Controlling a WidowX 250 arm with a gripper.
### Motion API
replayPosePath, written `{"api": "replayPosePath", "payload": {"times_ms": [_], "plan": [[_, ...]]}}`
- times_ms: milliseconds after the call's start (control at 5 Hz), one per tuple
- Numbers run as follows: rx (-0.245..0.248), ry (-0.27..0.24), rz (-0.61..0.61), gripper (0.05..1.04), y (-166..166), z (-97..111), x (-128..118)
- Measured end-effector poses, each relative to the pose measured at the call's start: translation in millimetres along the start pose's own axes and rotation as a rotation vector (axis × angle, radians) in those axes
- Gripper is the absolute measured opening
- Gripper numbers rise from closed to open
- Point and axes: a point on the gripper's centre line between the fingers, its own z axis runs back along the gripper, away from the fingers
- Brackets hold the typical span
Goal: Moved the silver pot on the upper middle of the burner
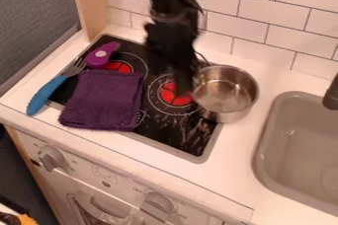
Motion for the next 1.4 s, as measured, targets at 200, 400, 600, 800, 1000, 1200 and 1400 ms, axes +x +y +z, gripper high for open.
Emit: {"api": "replayPosePath", "payload": {"times_ms": [200, 400, 600, 800, 1000, 1200, 1400], "plan": [[-0.022, -0.009, -0.119, 1.001, -19.8, -3.2, 7.8], [-0.043, -0.002, -0.201, 1.001, -37.6, -12.3, 20.9], [-0.059, -0.008, -0.247, 1.001, -47.9, -14.0, 31.6], [-0.071, -0.007, -0.31, 1.001, -59.7, -19.1, 40.2], [-0.072, 0.021, -0.317, 1.001, -58.6, -29.3, 39.7], [-0.074, 0.043, -0.312, 1.001, -57.6, -38.0, 38.8], [-0.078, 0.055, -0.291, 0.944, -53.5, -44.1, 37.7]]}}
